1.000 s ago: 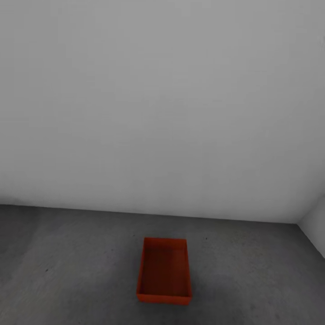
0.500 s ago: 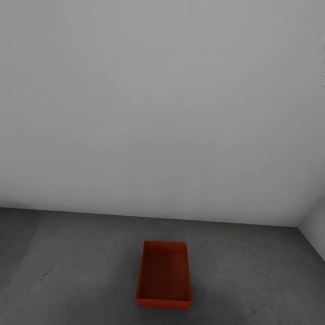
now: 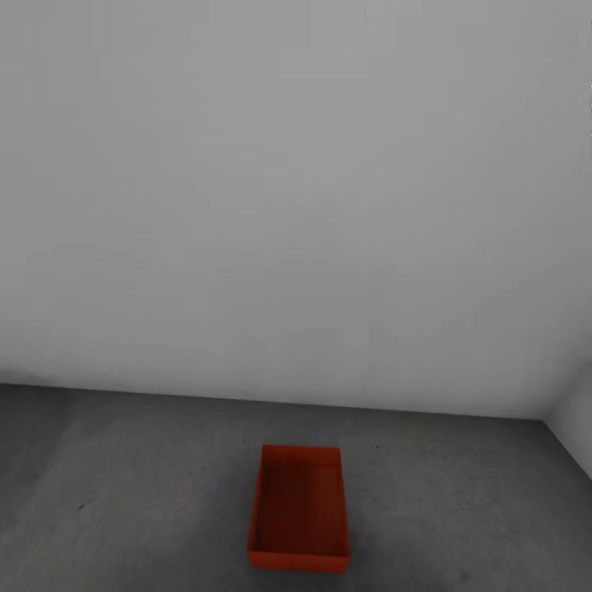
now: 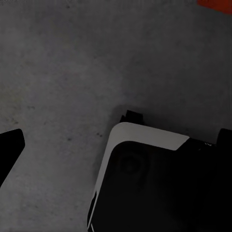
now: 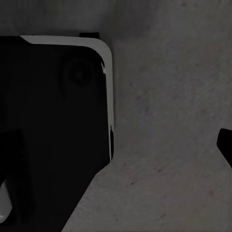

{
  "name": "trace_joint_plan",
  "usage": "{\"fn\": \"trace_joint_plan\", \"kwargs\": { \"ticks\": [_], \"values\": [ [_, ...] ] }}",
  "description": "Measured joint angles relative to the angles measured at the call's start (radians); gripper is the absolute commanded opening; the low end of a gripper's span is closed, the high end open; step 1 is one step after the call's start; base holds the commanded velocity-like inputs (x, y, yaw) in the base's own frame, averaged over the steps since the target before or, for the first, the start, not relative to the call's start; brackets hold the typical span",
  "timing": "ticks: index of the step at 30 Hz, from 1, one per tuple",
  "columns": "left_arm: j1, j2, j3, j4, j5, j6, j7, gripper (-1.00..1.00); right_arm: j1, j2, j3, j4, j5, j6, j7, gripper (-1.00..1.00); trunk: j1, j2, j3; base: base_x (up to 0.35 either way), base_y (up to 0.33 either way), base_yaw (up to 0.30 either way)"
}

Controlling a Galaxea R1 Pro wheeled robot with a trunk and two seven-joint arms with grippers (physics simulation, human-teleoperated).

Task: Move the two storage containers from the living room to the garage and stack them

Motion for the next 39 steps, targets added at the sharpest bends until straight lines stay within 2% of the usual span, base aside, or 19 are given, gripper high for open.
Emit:
{"fn": "trace_joint_plan", "kwargs": {
  "ticks": [13, 27, 39],
  "values": [
    [0.008, 0.000, 0.000, 0.000, 0.000, 0.003, -0.001, 1.00, 0.000, 0.001, 0.000, 0.000, 0.000, 0.000, 0.000, 1.00, 0.000, 0.000, 0.021, 0.000, 0.000, 0.000],
    [0.079, -0.003, -0.001, 0.000, -0.003, -0.005, -0.003, 1.00, 0.000, 0.002, 0.000, 0.001, 0.000, 0.000, 0.000, 1.00, 0.000, 0.000, 0.044, 0.000, 0.000, 0.000],
    [0.102, -0.003, -0.001, 0.001, -0.003, -0.008, -0.003, 1.00, 0.000, 0.003, 0.000, 0.001, 0.000, 0.000, 0.000, 1.00, 0.000, 0.000, 0.063, 0.000, 0.000, 0.000]
  ]
}}
